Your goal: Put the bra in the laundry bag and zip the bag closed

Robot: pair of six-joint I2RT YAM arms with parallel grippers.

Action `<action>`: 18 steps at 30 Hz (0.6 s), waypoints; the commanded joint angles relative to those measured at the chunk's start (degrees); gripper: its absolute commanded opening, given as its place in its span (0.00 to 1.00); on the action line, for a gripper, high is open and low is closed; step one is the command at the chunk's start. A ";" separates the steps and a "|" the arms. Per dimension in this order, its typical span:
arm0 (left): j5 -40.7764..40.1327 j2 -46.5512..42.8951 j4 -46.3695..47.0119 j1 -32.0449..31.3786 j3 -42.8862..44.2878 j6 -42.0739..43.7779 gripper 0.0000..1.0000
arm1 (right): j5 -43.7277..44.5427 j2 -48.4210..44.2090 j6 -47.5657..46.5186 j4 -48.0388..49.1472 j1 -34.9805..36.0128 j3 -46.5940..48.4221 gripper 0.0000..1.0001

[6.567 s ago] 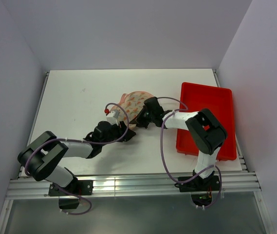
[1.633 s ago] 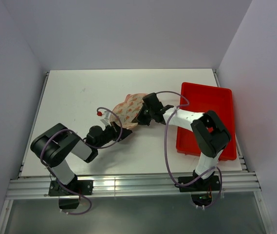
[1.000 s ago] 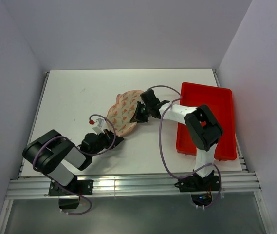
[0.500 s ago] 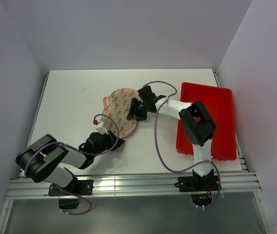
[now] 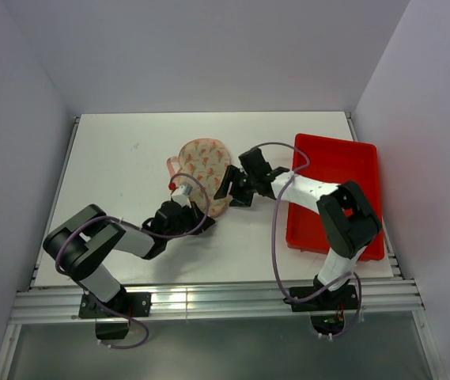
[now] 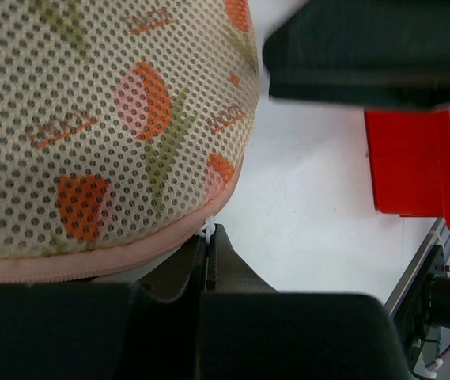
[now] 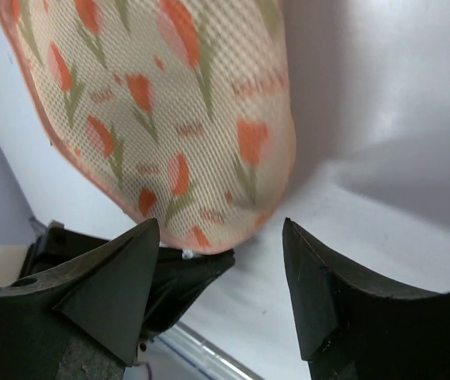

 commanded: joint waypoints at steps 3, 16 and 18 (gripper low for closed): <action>2.55 1.40 -1.29 -0.41 4.26 2.86 0.00 | -2.12 -5.63 7.92 7.40 -0.02 -7.55 0.71; 4.39 3.69 -1.47 -0.85 6.03 3.21 0.00 | -2.30 -4.05 20.75 22.00 0.86 -16.62 0.71; 4.48 3.86 -1.47 -0.85 6.12 3.30 0.00 | -2.38 -3.09 21.28 22.97 1.04 -16.36 0.71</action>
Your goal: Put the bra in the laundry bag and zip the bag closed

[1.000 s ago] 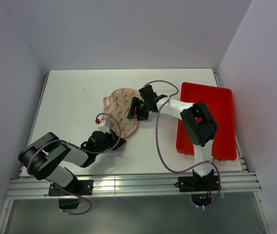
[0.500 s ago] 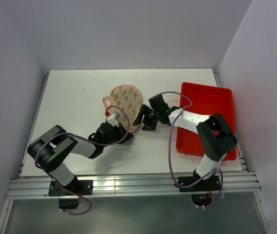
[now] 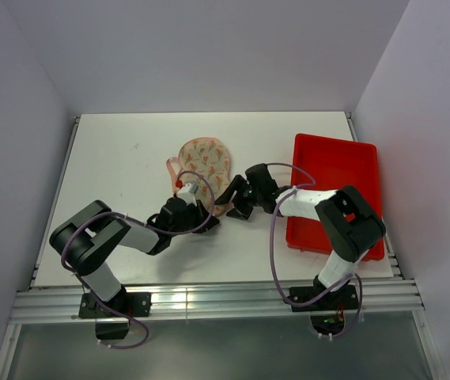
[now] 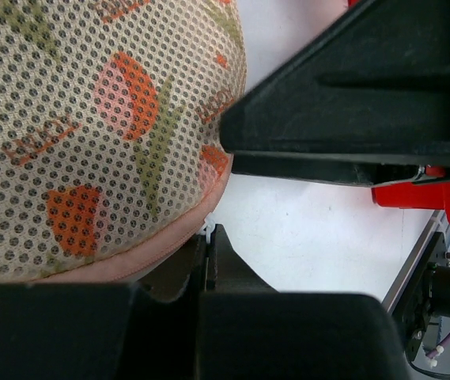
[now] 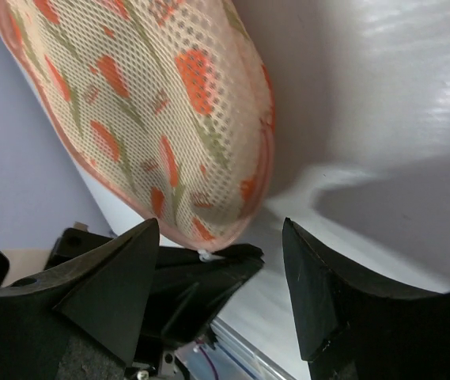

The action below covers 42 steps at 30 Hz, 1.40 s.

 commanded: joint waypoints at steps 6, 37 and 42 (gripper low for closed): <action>2.23 0.80 0.87 -0.54 2.05 2.05 0.00 | -0.35 3.75 5.23 8.31 1.19 -0.18 0.66; -0.40 -4.20 -1.41 4.64 -7.52 1.79 0.00 | -0.53 5.69 -12.51 -3.27 -3.64 7.46 0.01; -3.30 -6.84 -4.57 7.19 -8.75 0.92 0.00 | -1.49 7.61 -18.93 -7.49 -5.48 11.85 0.01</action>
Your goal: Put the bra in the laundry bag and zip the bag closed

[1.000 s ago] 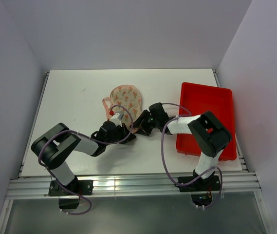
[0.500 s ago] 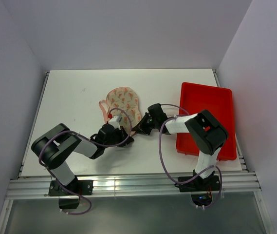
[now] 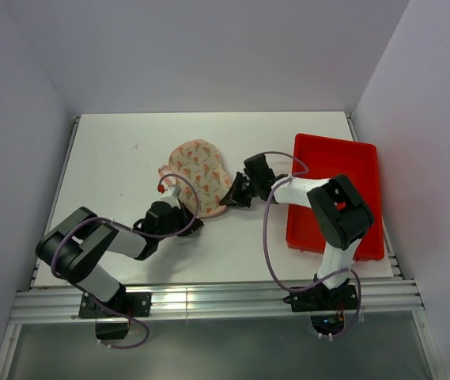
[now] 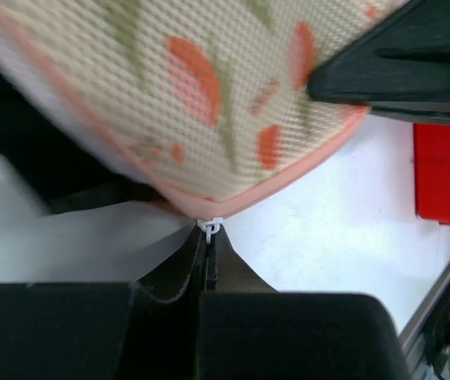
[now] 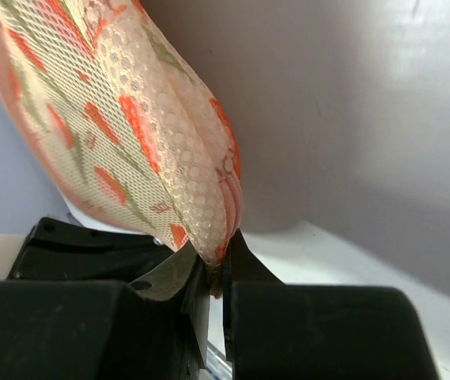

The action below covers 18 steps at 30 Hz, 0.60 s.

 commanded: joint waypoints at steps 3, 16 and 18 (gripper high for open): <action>-5.21 -4.38 -6.71 1.93 -2.31 -0.86 0.00 | 3.25 2.00 -10.71 -7.07 -3.32 7.28 0.01; -7.41 -12.47 -13.48 1.06 -3.55 -3.58 0.00 | 8.87 11.50 -22.23 -25.62 -4.21 30.74 0.24; -7.85 -12.30 -13.84 -0.08 -2.93 -4.38 0.00 | 8.96 12.38 -21.97 -25.80 -4.03 33.38 0.33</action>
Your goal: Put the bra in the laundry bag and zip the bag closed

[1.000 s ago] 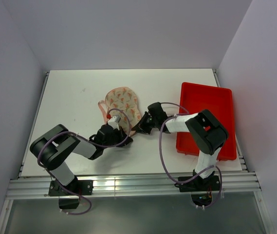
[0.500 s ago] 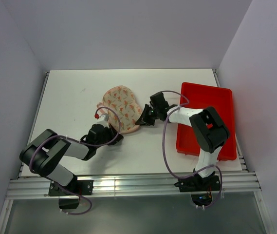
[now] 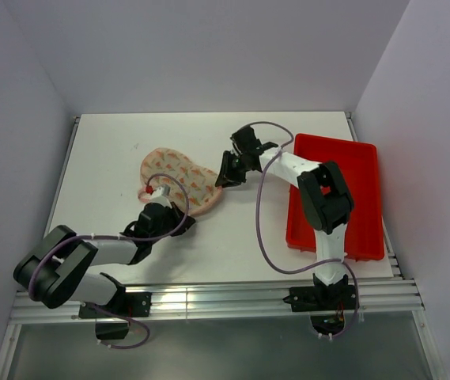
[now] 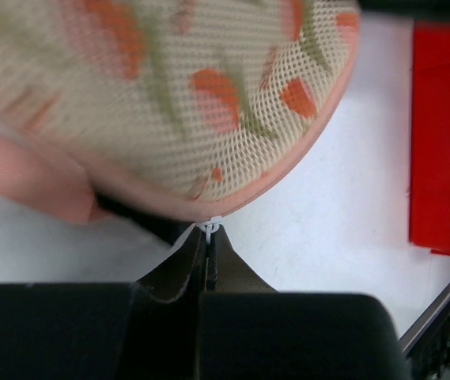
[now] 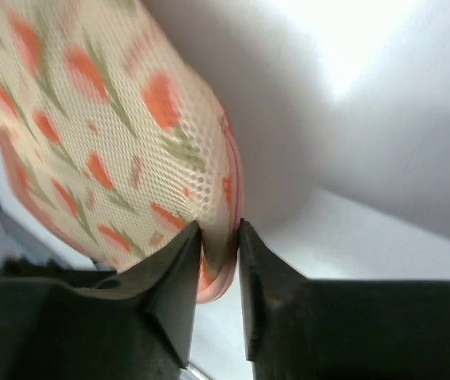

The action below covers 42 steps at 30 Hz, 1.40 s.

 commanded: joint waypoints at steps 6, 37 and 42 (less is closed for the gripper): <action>-1.30 5.60 -3.89 -5.35 5.36 -2.13 0.00 | 10.10 -0.94 -1.57 -3.69 -1.91 6.89 0.46; 9.52 18.01 -2.21 -8.34 20.48 1.65 0.00 | 3.25 -16.70 25.06 24.87 4.07 -28.45 0.57; 9.17 17.57 -2.39 -8.34 20.13 1.74 0.00 | 2.90 -14.85 26.74 27.24 4.42 -29.50 0.57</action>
